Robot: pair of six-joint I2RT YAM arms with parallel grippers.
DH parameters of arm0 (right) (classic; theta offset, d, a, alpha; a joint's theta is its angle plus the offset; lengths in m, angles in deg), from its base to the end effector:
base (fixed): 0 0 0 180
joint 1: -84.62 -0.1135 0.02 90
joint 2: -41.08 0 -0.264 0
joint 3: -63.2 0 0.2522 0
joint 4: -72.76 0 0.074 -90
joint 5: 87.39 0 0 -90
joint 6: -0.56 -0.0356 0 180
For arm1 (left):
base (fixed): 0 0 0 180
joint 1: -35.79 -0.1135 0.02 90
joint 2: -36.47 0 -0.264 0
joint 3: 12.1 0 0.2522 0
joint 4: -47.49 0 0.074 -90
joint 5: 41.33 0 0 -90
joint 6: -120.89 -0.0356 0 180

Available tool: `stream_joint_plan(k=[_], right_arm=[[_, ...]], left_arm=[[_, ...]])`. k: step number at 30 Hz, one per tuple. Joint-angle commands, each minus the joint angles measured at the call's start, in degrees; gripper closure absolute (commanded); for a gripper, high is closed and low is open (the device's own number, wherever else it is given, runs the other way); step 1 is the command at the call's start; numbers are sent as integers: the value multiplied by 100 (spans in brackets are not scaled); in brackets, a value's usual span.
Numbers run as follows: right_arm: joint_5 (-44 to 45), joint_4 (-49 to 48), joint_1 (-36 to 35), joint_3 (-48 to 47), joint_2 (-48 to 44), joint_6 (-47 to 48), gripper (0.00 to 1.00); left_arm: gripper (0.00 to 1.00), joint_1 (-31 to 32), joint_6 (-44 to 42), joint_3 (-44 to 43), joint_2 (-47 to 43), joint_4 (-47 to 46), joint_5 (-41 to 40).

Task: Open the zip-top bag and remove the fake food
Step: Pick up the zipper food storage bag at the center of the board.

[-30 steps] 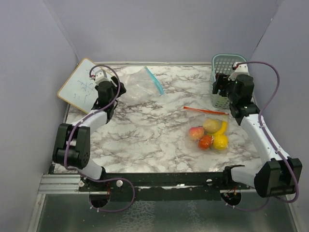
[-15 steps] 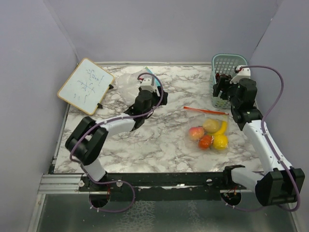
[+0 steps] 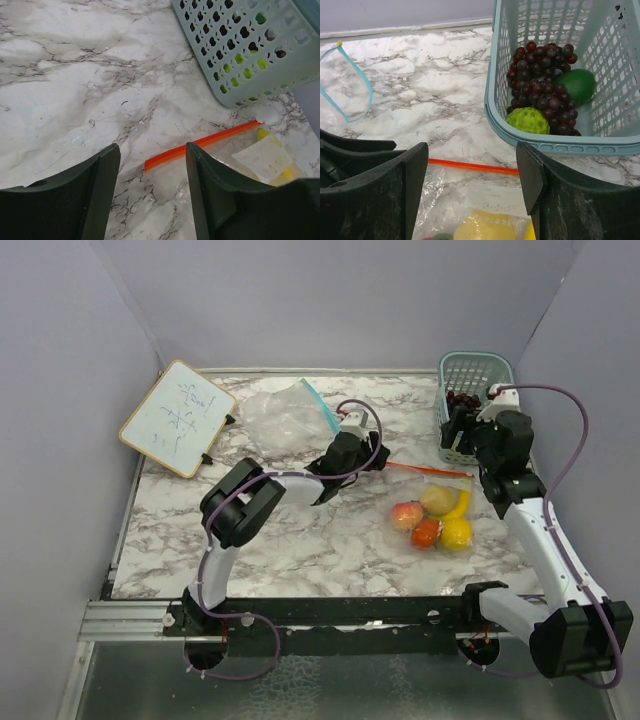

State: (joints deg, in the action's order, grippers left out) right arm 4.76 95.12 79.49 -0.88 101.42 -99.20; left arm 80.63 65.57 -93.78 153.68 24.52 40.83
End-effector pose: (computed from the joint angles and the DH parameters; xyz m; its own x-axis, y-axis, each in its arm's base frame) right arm 0.2440 0.0206 0.3244 -0.3226 0.1411 -0.9360 0.0007 0.9889 0.1488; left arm 0.3244 -0.3157 0.1780 -0.4705 -0.3270 -0.8195 0.4091 0.7421 -0.5310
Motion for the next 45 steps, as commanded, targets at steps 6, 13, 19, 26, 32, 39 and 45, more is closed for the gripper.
stream_joint_plan(k=[6, 13, 19, 26, 32, 39, 45], right_arm=[[-169, 94, 38, 108, -305, 32, 29], [-189, 68, 40, 130, -322, 9, 29], [-273, 20, 38, 153, -274, 2, 29], [-286, 10, 38, 136, -254, 10, 29], [-332, 19, 38, 134, -289, 13, 29], [-697, -26, 39, 148, -360, 53, 29], [-1747, -655, 38, 382, -671, 209, 29]], left_arm=[[47, 98, 351, -555, 707, -213, 665], [52, 122, 485, -521, 916, -234, 744], [63, 135, 462, -609, 983, -192, 687], [100, 122, 367, -827, 1118, -77, 788], [100, 79, 207, -600, 760, -253, 862], [100, -231, -133, -49, -420, -326, 1342], [100, -442, -377, 251, -1514, -251, 1954]])
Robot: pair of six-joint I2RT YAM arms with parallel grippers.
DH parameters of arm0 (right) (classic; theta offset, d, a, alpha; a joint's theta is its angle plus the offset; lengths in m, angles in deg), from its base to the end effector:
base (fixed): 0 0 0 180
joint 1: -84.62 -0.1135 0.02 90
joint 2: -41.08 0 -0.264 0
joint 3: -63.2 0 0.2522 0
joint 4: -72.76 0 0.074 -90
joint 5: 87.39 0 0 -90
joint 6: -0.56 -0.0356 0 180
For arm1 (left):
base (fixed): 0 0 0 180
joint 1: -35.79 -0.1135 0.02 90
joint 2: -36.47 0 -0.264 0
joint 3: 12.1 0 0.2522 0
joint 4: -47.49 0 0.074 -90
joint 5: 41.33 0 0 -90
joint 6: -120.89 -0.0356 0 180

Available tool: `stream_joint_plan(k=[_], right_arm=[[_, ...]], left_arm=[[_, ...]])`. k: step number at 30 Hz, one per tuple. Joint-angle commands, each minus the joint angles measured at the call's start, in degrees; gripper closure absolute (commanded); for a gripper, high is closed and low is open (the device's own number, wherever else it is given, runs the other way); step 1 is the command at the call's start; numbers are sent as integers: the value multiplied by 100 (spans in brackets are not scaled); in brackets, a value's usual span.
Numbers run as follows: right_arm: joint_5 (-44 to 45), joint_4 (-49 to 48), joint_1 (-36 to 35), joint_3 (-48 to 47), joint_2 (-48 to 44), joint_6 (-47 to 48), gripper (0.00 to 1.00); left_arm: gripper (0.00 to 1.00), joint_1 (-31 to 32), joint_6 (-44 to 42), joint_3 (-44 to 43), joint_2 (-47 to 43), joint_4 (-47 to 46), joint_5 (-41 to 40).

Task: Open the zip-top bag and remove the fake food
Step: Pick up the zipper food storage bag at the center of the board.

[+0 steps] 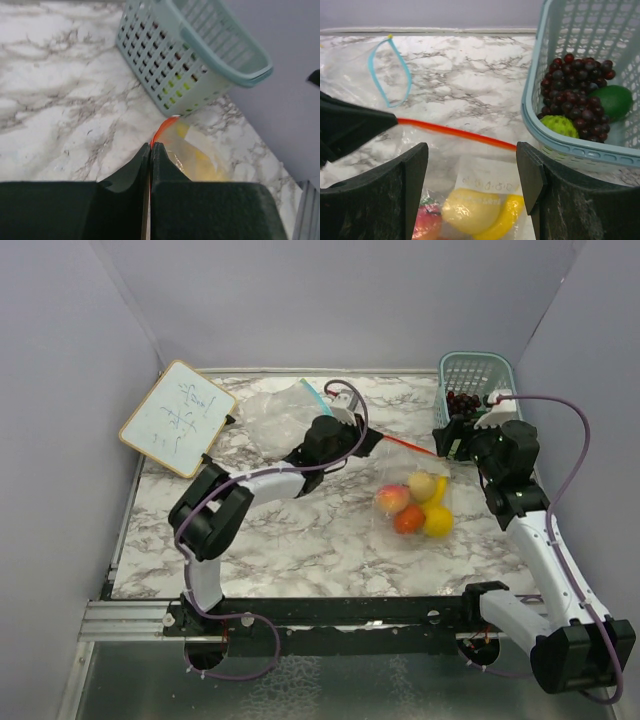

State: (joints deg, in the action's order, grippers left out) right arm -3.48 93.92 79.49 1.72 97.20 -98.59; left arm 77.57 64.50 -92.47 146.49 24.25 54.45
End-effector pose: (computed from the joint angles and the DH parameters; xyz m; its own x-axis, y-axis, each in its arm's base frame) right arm 0.2279 0.0243 0.3264 -0.2980 0.1320 -0.9454 -0.1450 0.9726 0.1815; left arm 0.3244 -0.2947 0.2246 -0.4776 -0.3118 -0.8214 0.5681 0.6035 -0.5594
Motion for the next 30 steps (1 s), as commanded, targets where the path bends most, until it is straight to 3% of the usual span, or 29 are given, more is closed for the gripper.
stream_joint_plan(k=[1, 7, 12, 25, 30], right_arm=[[-1125, -595, 34, 130, -250, 193, 29], [-2033, -922, 29, 206, -258, 356, 29], [-2524, -1319, 29, 306, -286, 201, 28], [-3693, -1759, 29, 477, -207, 334, 24], [-4907, -1860, 30, 390, 73, 246, 33]], left_arm=[[100, -188, -268, 171, -949, -271, 759], [100, -648, -20, 318, -1750, -606, 2257], [100, -728, -362, 403, -2197, -451, 3194], [100, -1321, -553, 790, -2849, -201, 4525], [100, -1456, -531, 837, -2939, -170, 4463]])
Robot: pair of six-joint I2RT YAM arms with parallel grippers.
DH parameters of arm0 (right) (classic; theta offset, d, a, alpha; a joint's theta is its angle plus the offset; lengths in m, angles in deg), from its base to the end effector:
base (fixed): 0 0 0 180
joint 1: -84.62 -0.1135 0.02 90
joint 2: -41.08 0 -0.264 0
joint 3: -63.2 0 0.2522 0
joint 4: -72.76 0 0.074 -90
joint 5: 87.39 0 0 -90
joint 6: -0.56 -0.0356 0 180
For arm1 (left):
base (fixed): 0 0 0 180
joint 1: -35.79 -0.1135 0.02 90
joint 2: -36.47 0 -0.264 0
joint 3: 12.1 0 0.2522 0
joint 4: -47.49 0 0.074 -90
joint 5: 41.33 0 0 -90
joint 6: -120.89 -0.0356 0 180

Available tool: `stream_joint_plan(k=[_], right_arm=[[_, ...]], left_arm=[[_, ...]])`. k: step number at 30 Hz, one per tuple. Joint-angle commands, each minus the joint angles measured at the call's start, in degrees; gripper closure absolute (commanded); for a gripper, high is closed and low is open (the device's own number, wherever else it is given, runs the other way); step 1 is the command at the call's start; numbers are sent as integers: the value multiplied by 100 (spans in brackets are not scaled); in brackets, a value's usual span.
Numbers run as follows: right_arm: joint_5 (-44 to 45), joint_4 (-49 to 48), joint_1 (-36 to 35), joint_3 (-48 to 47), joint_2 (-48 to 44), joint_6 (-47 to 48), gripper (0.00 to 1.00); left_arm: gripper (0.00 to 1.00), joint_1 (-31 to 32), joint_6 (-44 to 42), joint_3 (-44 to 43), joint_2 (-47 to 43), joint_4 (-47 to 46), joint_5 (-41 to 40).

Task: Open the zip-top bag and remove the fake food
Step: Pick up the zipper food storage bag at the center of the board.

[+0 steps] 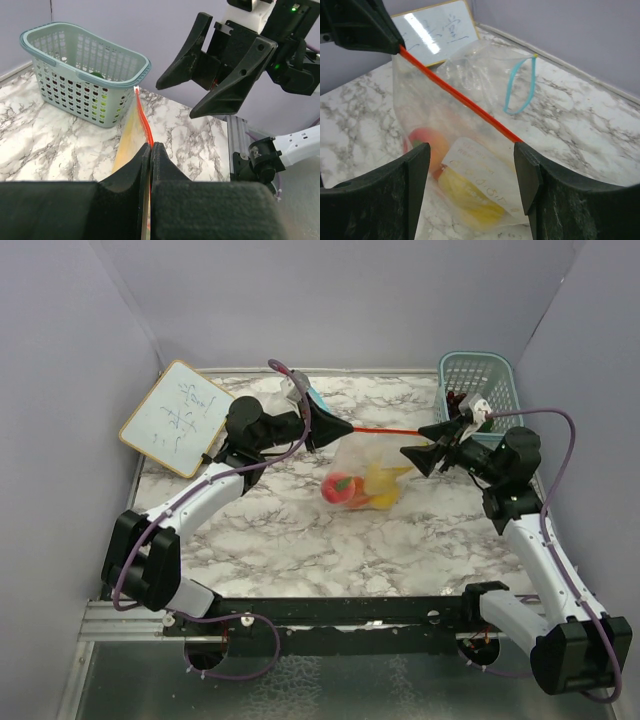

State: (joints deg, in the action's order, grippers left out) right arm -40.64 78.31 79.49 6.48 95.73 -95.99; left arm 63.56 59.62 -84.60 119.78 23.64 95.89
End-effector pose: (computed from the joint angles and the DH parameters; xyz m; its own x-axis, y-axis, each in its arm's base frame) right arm 0.2160 0.0439 0.3319 -0.1452 0.0704 -0.9869 -0.7345 0.6606 0.1552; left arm 0.2821 -0.1781 0.3506 -0.2812 -0.2209 -0.9339 0.9283 0.1843 -0.3231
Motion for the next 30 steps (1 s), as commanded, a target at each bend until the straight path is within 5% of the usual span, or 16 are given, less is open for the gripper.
stream_joint_plan(k=[1, 6, 20, 26, 30], right_arm=[[-1284, -326, 29, -89, 309, -53, 33], [-1017, -136, 33, -136, 406, 157, 23], [-1093, -316, 29, -315, 628, 297, 21], [-1675, -479, 24, -285, 957, 196, 24], [-1998, -446, 16, -312, 1135, 184, 35]], left_arm=[[100, -58, 8, 85, -282, -181, 337], [100, -92, 118, 105, -293, -319, 723], [100, -105, 113, 331, -456, -935, 1993], [100, -103, 34, 293, -384, -791, 1908], [100, -113, 27, 234, -349, -701, 1808]])
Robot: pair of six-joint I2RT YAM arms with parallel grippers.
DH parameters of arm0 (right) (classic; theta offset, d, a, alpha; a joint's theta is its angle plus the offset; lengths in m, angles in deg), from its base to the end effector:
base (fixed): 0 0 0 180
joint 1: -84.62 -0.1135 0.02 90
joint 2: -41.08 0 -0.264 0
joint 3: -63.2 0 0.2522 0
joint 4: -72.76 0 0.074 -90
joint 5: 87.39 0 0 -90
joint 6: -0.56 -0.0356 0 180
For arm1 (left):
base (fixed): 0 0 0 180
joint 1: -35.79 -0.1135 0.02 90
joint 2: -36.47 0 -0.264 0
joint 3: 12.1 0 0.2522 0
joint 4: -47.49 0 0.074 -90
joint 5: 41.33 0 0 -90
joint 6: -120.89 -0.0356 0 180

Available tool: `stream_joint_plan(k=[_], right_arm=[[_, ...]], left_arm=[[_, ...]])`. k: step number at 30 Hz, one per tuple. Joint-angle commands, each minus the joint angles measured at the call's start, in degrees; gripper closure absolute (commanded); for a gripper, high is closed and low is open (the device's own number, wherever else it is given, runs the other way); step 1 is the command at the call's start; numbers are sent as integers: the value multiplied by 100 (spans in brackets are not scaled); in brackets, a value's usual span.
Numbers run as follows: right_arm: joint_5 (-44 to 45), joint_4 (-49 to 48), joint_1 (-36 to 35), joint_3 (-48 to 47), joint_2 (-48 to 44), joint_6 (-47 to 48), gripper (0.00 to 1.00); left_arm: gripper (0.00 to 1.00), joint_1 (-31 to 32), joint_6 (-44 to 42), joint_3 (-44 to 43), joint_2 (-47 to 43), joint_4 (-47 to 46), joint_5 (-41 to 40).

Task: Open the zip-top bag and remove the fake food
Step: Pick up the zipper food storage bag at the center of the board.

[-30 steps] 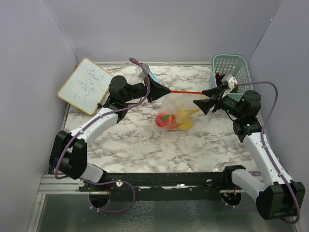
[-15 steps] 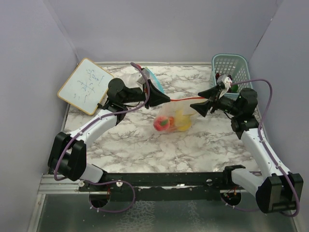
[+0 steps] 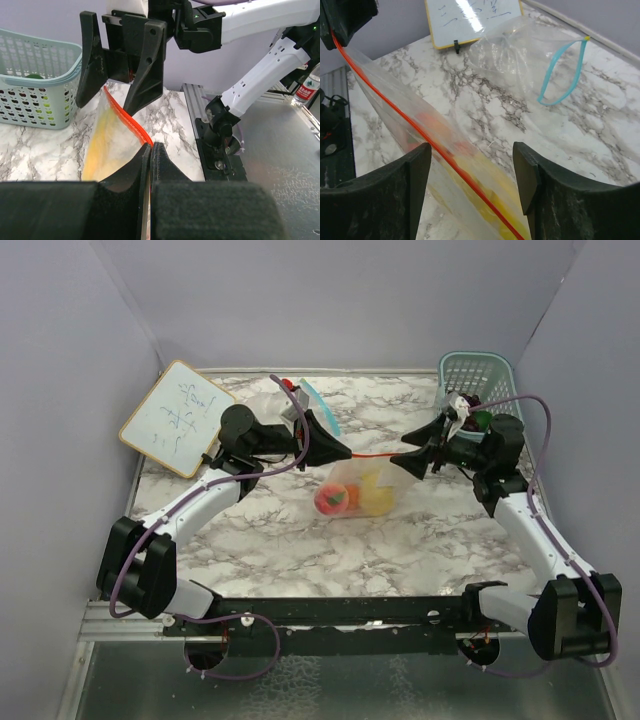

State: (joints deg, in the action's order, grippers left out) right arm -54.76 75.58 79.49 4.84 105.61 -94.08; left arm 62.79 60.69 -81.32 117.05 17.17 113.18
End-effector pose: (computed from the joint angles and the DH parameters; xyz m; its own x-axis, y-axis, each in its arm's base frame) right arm 0.2456 0.0521 0.3102 -0.2260 0.0235 -0.9738 -0.8612 0.4623 0.2111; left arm 0.2603 -0.1687 0.3533 -0.2239 -0.1260 -0.9664 0.9735 -0.0769 -0.2155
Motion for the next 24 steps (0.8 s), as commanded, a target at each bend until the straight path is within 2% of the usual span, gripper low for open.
stream_joint_plan(k=[1, 3, 5, 6, 7, 11, 14, 18, 20, 24], right_arm=[[-698, -201, 1, -135, 162, -39, 40], [-724, -172, -37, -148, 172, -34, 55], [-603, -135, -65, -154, 118, -13, 84], [-533, -124, -67, -150, 68, -10, 94], [-484, -101, -74, -157, 21, -9, 98], [-295, 101, -179, -286, -118, 2, 98], [-19, 607, -406, -567, -48, 281, 98], [390, 1029, -692, -792, 79, 539, 98], [435, 1039, -746, -805, 113, 527, 98], [360, 1109, -820, -930, 156, 525, 98]], left_arm=[[100, -44, -107, -105, -77, -16, 65], [100, -50, -157, -107, -92, 40, -4], [100, -59, -174, -97, -83, 63, -100], [100, -63, -212, -106, -80, 178, -194], [100, -63, -314, -142, -76, 388, -358], [82, -38, -956, -389, -161, 1372, -1225], [55, 15, -1378, -817, -179, 1901, -1426], [31, 58, -1974, -1657, 28, 2707, -1350], [25, 118, -2260, -2006, 169, 3097, -1315], [23, 431, -3077, -2395, 419, 3885, -1224]])
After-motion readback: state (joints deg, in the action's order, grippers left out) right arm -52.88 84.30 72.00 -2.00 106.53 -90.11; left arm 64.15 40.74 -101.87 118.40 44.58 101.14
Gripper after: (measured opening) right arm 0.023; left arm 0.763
